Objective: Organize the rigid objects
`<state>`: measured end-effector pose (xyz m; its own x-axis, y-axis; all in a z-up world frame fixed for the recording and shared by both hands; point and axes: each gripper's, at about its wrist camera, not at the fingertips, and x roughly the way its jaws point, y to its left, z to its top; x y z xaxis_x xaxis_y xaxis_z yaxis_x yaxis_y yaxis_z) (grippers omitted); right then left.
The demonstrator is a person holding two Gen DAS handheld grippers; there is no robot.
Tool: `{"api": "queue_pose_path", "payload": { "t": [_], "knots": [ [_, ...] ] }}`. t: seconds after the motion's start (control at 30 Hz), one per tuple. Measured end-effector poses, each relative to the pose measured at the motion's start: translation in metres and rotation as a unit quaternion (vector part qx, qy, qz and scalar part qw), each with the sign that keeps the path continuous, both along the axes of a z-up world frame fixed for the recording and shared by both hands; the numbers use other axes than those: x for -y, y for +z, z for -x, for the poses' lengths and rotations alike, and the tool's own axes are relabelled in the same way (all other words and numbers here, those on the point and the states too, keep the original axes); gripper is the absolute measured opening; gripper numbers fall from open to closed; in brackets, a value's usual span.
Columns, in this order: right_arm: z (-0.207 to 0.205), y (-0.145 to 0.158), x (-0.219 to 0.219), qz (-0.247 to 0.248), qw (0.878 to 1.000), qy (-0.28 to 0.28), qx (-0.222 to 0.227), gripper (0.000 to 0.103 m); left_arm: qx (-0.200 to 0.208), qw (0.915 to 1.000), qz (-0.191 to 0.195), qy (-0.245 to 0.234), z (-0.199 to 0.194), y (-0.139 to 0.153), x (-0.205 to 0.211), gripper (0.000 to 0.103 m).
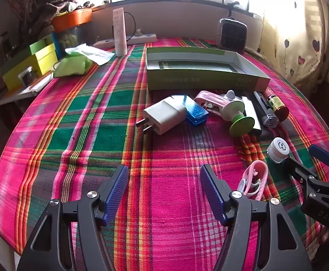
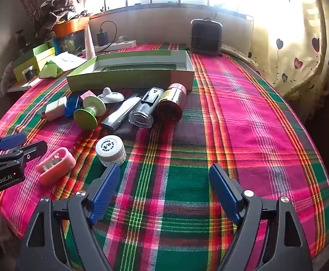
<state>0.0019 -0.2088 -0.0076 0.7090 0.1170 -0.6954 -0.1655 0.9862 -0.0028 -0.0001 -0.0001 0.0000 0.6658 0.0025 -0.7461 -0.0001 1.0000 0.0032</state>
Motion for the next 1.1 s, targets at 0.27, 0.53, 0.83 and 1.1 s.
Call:
{"api": "queue_pose_path", "payload": {
  "t": [0.27,0.53,0.83,1.1],
  "knots": [
    [0.0001,-0.0008,-0.0006,0.000,1.000,0.001,0.000,0.081,0.001,1.0000,0.001,0.002,0.0002,-0.0002,0.0005,0.066],
    [0.0008,-0.0010,-0.0003,-0.001,1.000,0.000,0.001,0.081,0.001,1.0000,0.000,0.002,0.0004,0.0010,-0.0008,0.066],
    [0.0006,-0.0011,-0.0006,-0.001,1.000,0.000,0.002,0.081,0.003,1.0000,0.002,0.002,0.0004,0.0010,-0.0001,0.066],
    [0.0005,-0.0011,-0.0005,-0.001,1.000,0.000,0.003,0.081,0.004,1.0000,0.002,0.002,0.0012,0.0008,0.0003,0.066]
  ]
}}
